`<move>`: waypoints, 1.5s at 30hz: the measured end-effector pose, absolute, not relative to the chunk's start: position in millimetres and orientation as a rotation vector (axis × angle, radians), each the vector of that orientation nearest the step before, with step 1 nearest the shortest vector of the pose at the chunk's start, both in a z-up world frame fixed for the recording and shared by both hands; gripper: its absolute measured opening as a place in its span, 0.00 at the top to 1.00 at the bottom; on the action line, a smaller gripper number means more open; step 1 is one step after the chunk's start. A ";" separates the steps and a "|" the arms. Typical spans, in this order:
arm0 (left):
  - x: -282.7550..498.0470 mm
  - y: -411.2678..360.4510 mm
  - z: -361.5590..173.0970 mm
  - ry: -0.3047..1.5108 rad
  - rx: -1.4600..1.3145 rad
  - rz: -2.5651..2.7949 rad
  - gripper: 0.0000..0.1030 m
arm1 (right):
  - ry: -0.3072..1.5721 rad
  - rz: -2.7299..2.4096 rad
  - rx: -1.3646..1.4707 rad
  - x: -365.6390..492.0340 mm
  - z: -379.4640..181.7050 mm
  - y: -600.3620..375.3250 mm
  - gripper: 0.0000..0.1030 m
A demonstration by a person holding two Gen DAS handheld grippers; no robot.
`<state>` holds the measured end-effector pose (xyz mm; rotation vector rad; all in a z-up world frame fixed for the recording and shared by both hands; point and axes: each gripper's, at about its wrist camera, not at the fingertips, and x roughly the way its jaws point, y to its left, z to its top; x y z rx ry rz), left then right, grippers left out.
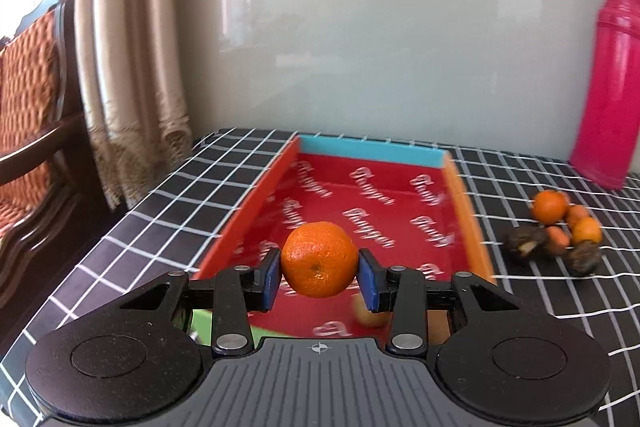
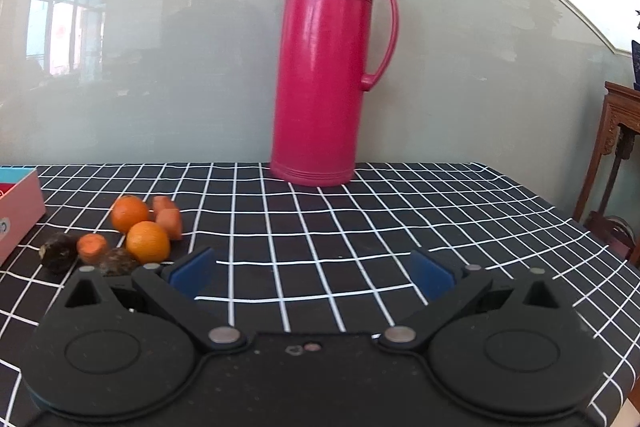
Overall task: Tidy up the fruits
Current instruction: 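Carry the mandarin into the red box and open the left tool, then move the right tool to a dark brown wrinkled fruit and grasp it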
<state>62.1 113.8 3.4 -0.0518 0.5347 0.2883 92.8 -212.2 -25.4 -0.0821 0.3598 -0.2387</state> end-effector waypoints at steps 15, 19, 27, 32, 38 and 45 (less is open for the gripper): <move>37.3 98.0 12.6 0.351 0.006 0.346 0.00 | 0.367 -0.204 -0.092 95.1 -27.8 -199.1 0.00; 33.0 97.7 13.3 0.350 -0.048 0.334 0.00 | 0.369 -0.196 -0.086 94.4 -27.9 -200.4 0.00; 23.7 106.7 9.6 0.322 -0.123 0.441 0.00 | 0.349 -0.145 -0.057 91.1 -25.7 -200.0 0.00; 22.4 101.5 8.8 0.318 -0.088 0.430 0.00 | 0.355 -0.117 -0.057 91.6 -26.4 -194.8 0.00; 21.8 103.1 8.7 0.343 -0.082 0.356 0.00 | 0.364 -0.064 -0.060 94.1 -27.5 -181.4 0.00; 16.5 119.1 1.9 0.350 -0.078 0.398 0.00 | 0.303 -0.017 -0.104 95.1 -24.7 -156.2 0.00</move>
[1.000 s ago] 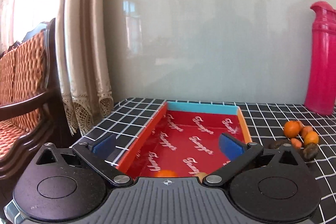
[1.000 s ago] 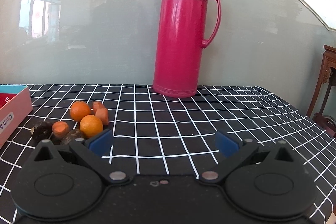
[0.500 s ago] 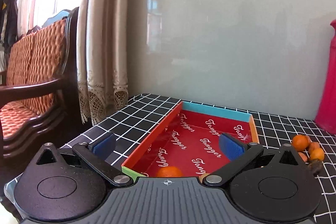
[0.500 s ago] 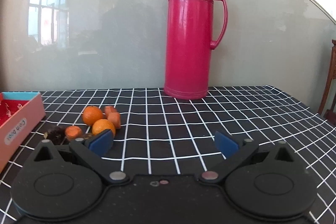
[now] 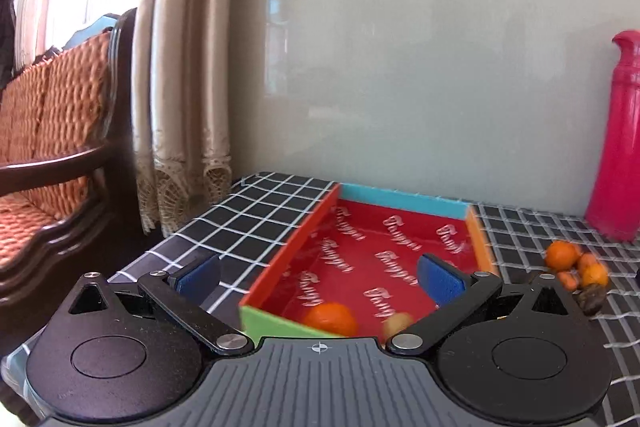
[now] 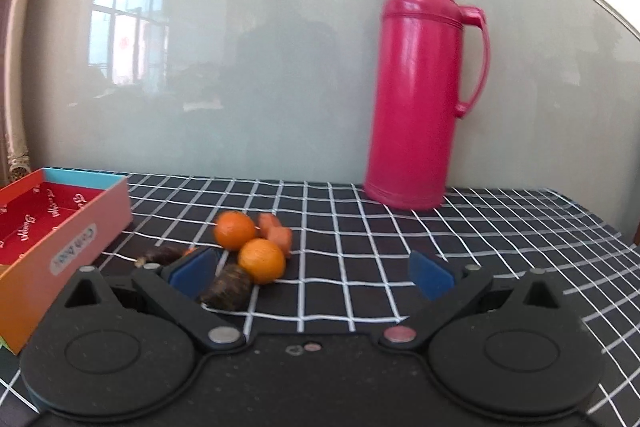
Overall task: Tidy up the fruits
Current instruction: 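Move the right tool to a dark brown wrinkled fruit and grasp it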
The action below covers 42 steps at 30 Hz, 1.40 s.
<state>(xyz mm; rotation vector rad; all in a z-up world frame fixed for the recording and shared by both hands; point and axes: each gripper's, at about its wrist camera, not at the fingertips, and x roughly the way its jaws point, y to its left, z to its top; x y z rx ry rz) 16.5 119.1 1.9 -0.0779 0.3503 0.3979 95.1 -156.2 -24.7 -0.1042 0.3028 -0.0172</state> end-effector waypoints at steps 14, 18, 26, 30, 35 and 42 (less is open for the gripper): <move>16.3 157.9 -4.7 0.393 -0.050 0.492 0.00 | 0.377 0.018 -0.168 116.1 -37.3 -124.1 0.00; 15.9 172.9 -7.3 0.403 -0.065 0.519 0.00 | 0.423 0.020 -0.186 125.3 -43.7 -115.5 0.00; 12.2 202.1 -12.4 0.425 -0.137 0.531 0.00 | 0.479 0.019 -0.169 138.1 -50.7 -106.4 0.23; 10.0 206.9 -12.7 0.418 -0.144 0.548 0.00 | 0.521 0.019 -0.158 146.1 -55.3 -104.8 0.39; 4.2 214.4 -10.2 0.387 -0.163 0.578 0.00 | 0.552 0.020 -0.141 155.0 -58.1 -102.7 0.55; 1.7 234.9 -13.8 0.401 -0.227 0.621 0.00 | 0.577 0.015 -0.135 163.6 -59.7 -99.9 0.65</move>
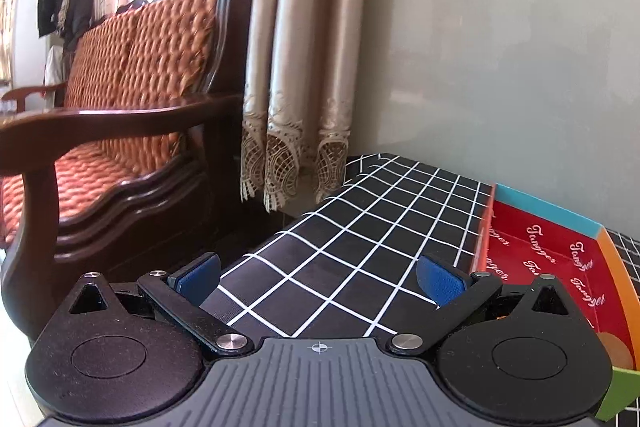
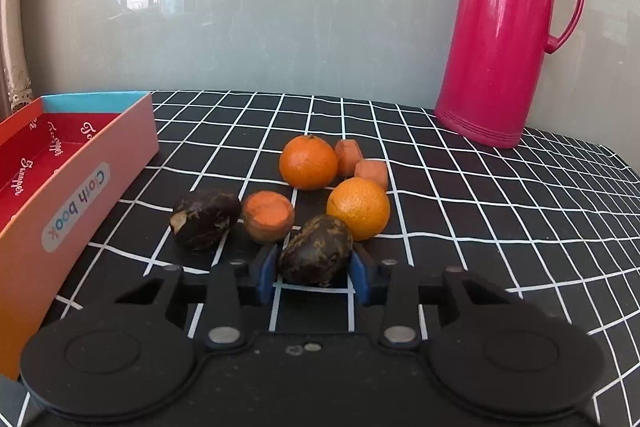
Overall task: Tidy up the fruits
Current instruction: 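Move the right tool to a dark brown wrinkled fruit and grasp it, then carry the dark brown fruit over the red box with the right tool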
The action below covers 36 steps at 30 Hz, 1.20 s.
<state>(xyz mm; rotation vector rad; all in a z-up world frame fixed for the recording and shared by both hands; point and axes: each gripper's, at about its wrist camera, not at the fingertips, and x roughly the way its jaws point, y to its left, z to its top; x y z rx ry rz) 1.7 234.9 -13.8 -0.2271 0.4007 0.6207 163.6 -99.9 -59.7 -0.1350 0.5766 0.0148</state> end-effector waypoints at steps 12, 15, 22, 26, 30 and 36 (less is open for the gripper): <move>6.9 239.9 -19.7 0.433 -0.239 0.632 0.00 | 0.552 0.041 -0.159 150.3 -54.4 -98.5 0.65; 6.9 237.2 -19.4 0.432 -0.228 0.630 0.00 | 0.544 0.044 -0.160 145.6 -51.5 -98.9 0.65; 7.9 232.6 -19.4 0.435 -0.204 0.634 0.00 | 0.509 0.056 -0.158 134.9 -39.2 -97.8 0.65; 4.1 234.3 -19.2 0.425 -0.203 0.643 0.00 | 0.494 0.072 -0.156 131.8 -34.7 -93.0 0.65; 1.0 241.2 -20.1 0.425 -0.210 0.660 0.00 | 0.480 0.103 -0.151 128.2 -31.8 -80.6 0.65; -4.8 252.8 -22.8 0.429 -0.208 0.681 0.00 | 0.446 0.171 -0.154 118.9 -26.8 -53.1 0.65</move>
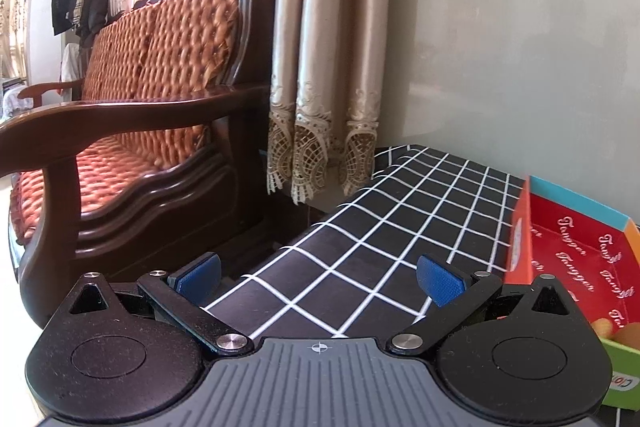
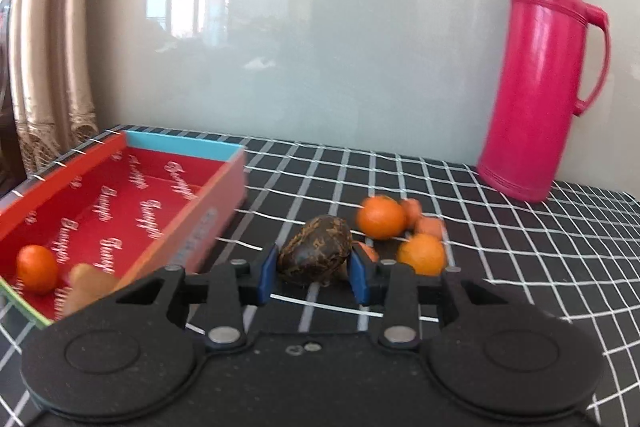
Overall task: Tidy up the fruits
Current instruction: 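Carry the dark brown fruit over the red box with the right tool, then open the right tool to drop the dark brown fruit into the box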
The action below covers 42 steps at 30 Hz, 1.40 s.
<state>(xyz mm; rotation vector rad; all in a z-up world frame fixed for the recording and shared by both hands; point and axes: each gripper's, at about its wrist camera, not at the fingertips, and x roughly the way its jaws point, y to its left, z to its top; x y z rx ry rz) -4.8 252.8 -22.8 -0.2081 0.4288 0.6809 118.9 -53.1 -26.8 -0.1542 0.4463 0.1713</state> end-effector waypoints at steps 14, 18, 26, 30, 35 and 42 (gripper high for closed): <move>-17.4 280.2 -28.8 0.446 -0.213 0.717 0.00 | 0.356 0.320 -0.152 101.5 -22.7 2.6 0.65; -20.0 285.4 -29.7 0.451 -0.216 0.719 0.00 | 0.333 0.376 -0.179 92.9 -24.8 23.0 0.65; -22.9 293.1 -31.4 0.457 -0.228 0.726 0.00 | 0.342 0.446 -0.211 85.2 -30.9 50.6 0.65; -19.8 288.3 -31.4 0.461 -0.211 0.717 0.00 | 0.364 0.468 -0.240 83.2 -40.5 64.5 0.57; -19.4 284.5 -29.6 0.454 -0.215 0.705 0.00 | 0.264 0.446 -0.235 70.2 -33.2 57.3 0.17; -14.7 271.1 -24.1 0.432 -0.217 0.671 0.00 | 0.249 0.291 -0.159 84.6 -22.1 10.0 0.09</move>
